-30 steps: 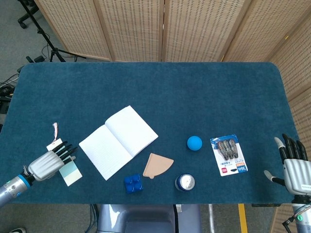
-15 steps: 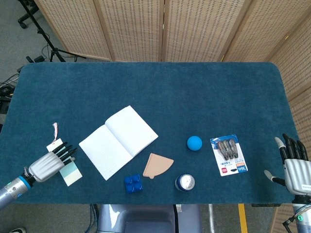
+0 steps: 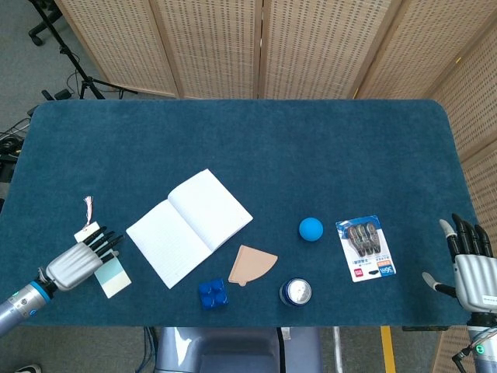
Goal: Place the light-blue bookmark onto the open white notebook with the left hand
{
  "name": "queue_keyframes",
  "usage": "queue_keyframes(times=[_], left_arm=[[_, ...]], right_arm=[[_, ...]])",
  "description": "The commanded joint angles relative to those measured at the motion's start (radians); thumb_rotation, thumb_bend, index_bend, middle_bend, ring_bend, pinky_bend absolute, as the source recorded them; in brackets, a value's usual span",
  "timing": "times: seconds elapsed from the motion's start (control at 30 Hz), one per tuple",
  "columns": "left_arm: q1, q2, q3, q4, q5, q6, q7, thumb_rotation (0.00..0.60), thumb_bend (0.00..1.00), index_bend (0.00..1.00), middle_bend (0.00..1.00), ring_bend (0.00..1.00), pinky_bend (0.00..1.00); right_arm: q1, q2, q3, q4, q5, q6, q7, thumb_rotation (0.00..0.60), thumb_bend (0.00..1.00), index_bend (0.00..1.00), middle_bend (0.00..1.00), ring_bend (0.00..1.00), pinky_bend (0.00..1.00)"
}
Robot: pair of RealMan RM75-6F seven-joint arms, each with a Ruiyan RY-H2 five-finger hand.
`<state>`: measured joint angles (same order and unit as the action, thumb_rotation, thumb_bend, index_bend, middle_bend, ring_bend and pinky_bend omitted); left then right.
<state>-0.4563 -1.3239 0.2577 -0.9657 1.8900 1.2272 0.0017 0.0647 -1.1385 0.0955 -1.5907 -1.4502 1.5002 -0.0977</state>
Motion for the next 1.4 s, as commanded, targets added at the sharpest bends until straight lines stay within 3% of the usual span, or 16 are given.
queue_keyframes(times=[0.03, 0.83, 1.4], left_arm=[[0.001, -0.002, 0.0, 0.002, -0.002, 0.002, 0.0, 0.6, 0.2, 0.3, 0.0, 0.0, 0.0], [0.015, -0.015, 0.002, 0.014, -0.02, 0.011, 0.004, 0.6, 0.25, 0.38, 0.0, 0.0, 0.0], [-0.015, 0.049, -0.047, -0.072, -0.049, 0.03, 0.023, 0.6, 0.25, 0.39, 0.0, 0.0, 0.0]], right_arm=[[0.0, 0.0, 0.0, 0.0, 0.0, 0.001, 0.001, 0.6, 0.16, 0.0, 0.0, 0.0, 0.0], [-0.001, 0.002, 0.0, -0.001, -0.002, 0.002, 0.005, 0.6, 0.16, 0.0, 0.0, 0.0, 0.0], [-0.002, 0.003, 0.0, -0.001, -0.004, 0.003, 0.007, 0.6, 0.16, 0.0, 0.0, 0.0, 0.0]])
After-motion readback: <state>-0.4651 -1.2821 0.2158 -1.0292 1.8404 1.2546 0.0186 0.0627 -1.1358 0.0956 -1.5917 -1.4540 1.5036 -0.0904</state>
